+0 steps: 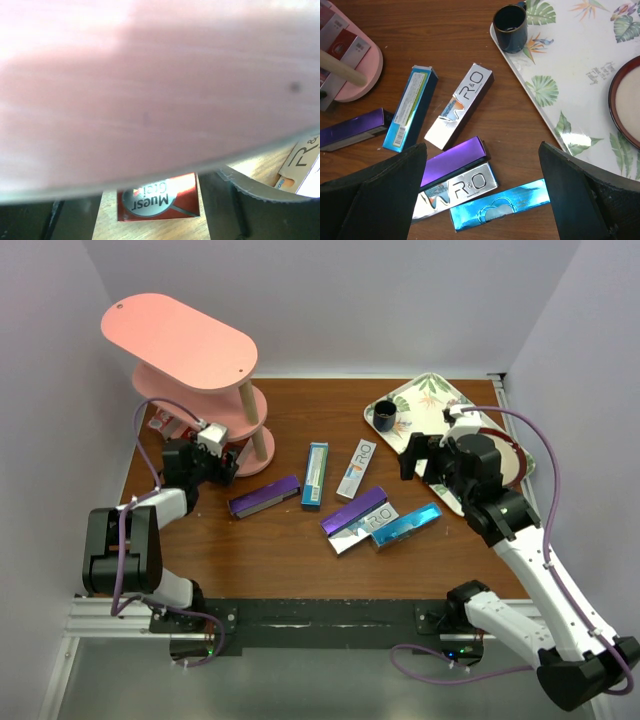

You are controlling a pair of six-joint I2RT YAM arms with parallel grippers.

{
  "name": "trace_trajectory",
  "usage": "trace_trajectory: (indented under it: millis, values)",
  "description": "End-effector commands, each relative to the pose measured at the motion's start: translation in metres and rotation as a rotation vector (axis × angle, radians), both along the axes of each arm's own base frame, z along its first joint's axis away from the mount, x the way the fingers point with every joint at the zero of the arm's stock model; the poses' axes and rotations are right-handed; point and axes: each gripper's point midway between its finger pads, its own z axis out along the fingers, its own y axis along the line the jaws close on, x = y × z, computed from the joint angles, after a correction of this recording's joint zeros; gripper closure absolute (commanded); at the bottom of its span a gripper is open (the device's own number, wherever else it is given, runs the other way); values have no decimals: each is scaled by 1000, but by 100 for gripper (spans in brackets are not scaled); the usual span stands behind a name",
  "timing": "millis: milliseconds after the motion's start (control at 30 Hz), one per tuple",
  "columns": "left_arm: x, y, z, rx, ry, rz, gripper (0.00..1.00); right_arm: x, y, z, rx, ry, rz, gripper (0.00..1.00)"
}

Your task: Place and organize the toothpastes onto the shelf

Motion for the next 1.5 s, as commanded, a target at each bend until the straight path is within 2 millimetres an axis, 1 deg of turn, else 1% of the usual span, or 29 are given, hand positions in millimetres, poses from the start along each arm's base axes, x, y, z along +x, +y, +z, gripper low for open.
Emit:
trace_trajectory:
  millis: [0, 33, 167, 200, 233, 300, 333, 400, 433, 500, 533, 600, 633, 667, 700, 733, 800, 833, 900, 933, 1033, 1100, 1167, 1200, 1367, 1433, 1467]
  values:
    - [18, 3, 30, 26, -120, -18, 23, 1, 2, 5, 1, -18, 19, 1]
    - [18, 3, 31, 28, -125, -18, 21, 2, 2, 5, -1, -17, 20, 1]
    - [16, 5, 36, 39, -132, -13, 19, 2, 3, 4, 1, -15, 22, 1]
    - [13, 5, 36, 42, -126, -15, 19, 2, 2, 4, -1, -15, 20, 1]
    - [9, 5, 43, 54, -146, -16, 17, 1, 2, 5, 0, -18, 21, 1]
    - [3, 5, 46, 66, -146, -18, 15, 1, 2, 6, -1, -20, 19, 1]
    - [1, 5, 56, 73, -169, -20, 15, 0, 1, 5, 0, -20, 19, 1]
    - [-5, 4, 59, 74, -170, -23, 14, 1, 1, 5, 0, -23, 17, 1]
    - [-9, 3, 64, 72, -182, -28, 14, 1, 2, 5, 0, -21, 19, 1]
    - [-17, 1, 62, 73, -162, -32, 14, 1, 3, 4, 2, -21, 24, 1]
    - [-20, 1, 68, 81, -172, -19, 14, 1, 3, 4, 2, -19, 26, 1]
    - [-29, -6, 68, 79, -153, -35, 14, 1, 5, 4, 7, -19, 32, 1]
    - [-33, -6, 73, 79, -165, -22, 14, 1, 5, 4, 6, -19, 33, 1]
    - [-37, -11, 76, 84, -165, -31, 14, 0, 5, 4, 6, -18, 34, 1]
    - [-44, -14, 70, 88, -133, -39, 14, -1, 5, 5, 9, -21, 40, 2]
    - [-49, -19, 78, 95, -150, -43, 14, -1, 6, 6, 11, -24, 41, 1]
    - [-58, -28, 78, 91, -140, -64, 14, -1, 6, 6, 13, -26, 44, 1]
    - [-63, -31, 84, 86, -160, -69, 14, -1, 7, 6, 15, -25, 48, 1]
    - [-70, -38, 87, 78, -167, -91, 14, -1, 8, 5, 16, -22, 52, 1]
    - [-73, -39, 94, 67, -185, -94, 14, -1, 9, 5, 18, -19, 60, 1]
    - [-81, -46, 104, 41, -209, -120, 14, -2, 10, 4, 19, -14, 67, 1]
    - [-88, -57, 114, 10, -235, -175, 15, -2, 11, 3, 18, -12, 70, 1]
    - [-93, -63, 121, -4, -250, -206, 15, -3, 12, 3, 16, -11, 79, 1]
    - [-97, -67, 125, -17, -260, -230, 14, -3, 11, 2, 14, -10, 78, 1]
    - [-111, -85, 129, -42, -280, -322, 14, -2, 12, 0, 4, 0, 85, 1]
    - [-116, -92, 137, -42, -299, -347, 14, -2, 12, -1, 1, 2, 88, 1]
    - [-120, -92, 133, -41, -279, -351, 14, -2, 13, -3, 0, 9, 91, 1]
